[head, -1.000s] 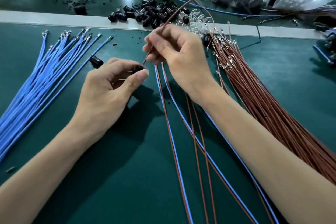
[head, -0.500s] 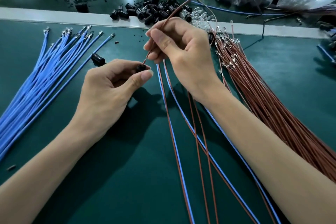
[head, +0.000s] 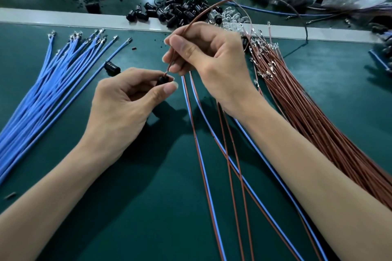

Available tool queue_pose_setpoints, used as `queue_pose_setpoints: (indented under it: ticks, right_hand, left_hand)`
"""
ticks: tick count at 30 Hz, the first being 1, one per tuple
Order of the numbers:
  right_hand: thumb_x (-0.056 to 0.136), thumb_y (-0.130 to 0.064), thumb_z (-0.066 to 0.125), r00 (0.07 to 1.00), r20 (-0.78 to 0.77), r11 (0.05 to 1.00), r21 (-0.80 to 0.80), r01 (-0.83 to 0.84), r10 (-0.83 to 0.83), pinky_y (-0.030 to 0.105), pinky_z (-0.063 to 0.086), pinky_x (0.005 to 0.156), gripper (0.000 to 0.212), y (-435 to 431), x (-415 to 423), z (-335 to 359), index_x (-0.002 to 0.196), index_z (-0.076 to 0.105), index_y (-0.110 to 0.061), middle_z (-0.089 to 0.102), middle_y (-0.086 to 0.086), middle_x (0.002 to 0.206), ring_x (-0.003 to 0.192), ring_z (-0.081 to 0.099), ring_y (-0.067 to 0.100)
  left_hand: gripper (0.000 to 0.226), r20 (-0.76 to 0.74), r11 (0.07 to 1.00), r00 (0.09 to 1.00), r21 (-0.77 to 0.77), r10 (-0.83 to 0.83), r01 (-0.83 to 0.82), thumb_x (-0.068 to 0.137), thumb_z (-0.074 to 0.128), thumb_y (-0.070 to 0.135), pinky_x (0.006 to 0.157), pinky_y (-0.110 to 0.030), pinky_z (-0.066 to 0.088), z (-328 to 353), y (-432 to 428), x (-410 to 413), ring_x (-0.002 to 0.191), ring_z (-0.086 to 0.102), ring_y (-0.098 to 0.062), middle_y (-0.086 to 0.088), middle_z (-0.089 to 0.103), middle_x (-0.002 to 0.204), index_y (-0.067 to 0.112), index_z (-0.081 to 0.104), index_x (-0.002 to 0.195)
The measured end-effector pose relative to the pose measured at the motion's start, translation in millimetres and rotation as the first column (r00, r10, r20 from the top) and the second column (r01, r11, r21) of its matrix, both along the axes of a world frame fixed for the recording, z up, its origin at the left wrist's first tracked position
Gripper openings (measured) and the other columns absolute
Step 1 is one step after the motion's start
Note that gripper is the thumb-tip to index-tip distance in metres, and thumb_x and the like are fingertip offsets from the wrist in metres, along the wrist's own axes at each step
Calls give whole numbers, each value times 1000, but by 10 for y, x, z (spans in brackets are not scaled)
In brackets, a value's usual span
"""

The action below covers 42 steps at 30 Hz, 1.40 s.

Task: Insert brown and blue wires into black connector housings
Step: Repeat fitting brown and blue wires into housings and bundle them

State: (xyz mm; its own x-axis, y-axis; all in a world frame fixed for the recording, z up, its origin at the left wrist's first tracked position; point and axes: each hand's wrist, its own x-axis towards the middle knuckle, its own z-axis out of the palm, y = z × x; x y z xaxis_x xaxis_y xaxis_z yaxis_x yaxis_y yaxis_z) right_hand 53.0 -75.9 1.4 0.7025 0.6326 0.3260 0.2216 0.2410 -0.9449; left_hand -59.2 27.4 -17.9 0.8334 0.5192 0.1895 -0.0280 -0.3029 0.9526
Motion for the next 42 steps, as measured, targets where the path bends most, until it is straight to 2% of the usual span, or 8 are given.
queue_pose_setpoints:
  ticks: [7, 9, 13, 18, 23, 28, 36, 42]
  right_hand:
    - [91, 2, 56, 1000, -7, 1000, 3, 30, -30, 23, 51, 57, 11, 2, 7, 5, 85, 62, -5, 66, 9, 72, 57, 63, 14]
    - [91, 2, 56, 999, -18, 999, 6, 35, -35, 22, 50, 56, 10, -5, 19, 10, 85, 61, -4, 66, 9, 71, 56, 62, 14]
    - [91, 2, 56, 1000, 16, 999, -41, -11, 11, 22, 49, 56, 6, 1, 6, 3, 89, 62, 0, 66, 12, 71, 55, 61, 13]
    - [90, 1, 58, 999, 31, 999, -51, -9, 11, 22, 50, 57, 6, -4, 19, 9, 88, 63, -1, 68, 10, 73, 57, 63, 13]
    - [92, 0, 57, 995, -24, 995, 8, 97, -97, 22, 51, 57, 7, 5, 37, 3, 88, 62, -1, 67, 10, 73, 57, 64, 13]
    - [92, 0, 57, 989, -59, 990, 24, 141, -139, 23, 51, 57, 7, 8, 31, -8, 87, 62, -2, 68, 9, 73, 56, 64, 13]
    - [91, 2, 57, 987, -117, 990, 77, 120, -110, 23, 53, 58, 5, 16, 4, -19, 89, 62, 2, 69, 8, 72, 59, 66, 15]
    - [91, 3, 56, 993, -97, 994, 79, 78, -71, 21, 52, 59, 7, 51, -51, -40, 87, 61, 0, 68, 11, 75, 60, 66, 14]
  left_hand:
    - [23, 17, 999, 999, 25, -33, 33, 76, 71, 26, 62, -6, 38, 12, 1, 9, 62, 50, 5, 2, 54, 77, 16, 71, 97]
    - [21, 28, 1000, 999, -1, -29, 29, 75, 71, 26, 62, -6, 39, 14, 2, 6, 61, 50, 4, 3, 55, 75, 22, 70, 95]
    - [19, 37, 998, 999, -51, -32, 34, 75, 72, 27, 68, -18, 47, 7, 13, -4, 69, 56, -11, -4, 62, 80, 32, 68, 93]
    - [16, 52, 998, 999, -61, -14, 17, 76, 73, 23, 72, -12, 50, -10, 18, 4, 69, 62, -1, 14, 69, 72, 29, 69, 90]
    - [13, 90, 993, 996, -119, -11, 22, 76, 72, 26, 74, -16, 51, -14, 24, 9, 73, 65, -6, 11, 68, 77, 28, 67, 87]
    - [15, 153, 985, 988, -169, -13, 39, 85, 66, 18, 86, -26, 52, -23, 72, 10, 84, 70, -14, 16, 65, 84, 28, 63, 96]
    - [20, 168, 925, 981, -380, 93, -23, 71, 72, 17, 82, -19, 47, -1, 111, 32, 85, 62, -14, 3, 66, 82, 17, 62, 88]
    - [24, 174, 937, 985, -345, 3, 58, 67, 73, 15, 87, -24, 51, 16, 67, 18, 82, 67, -15, 6, 68, 79, 16, 59, 86]
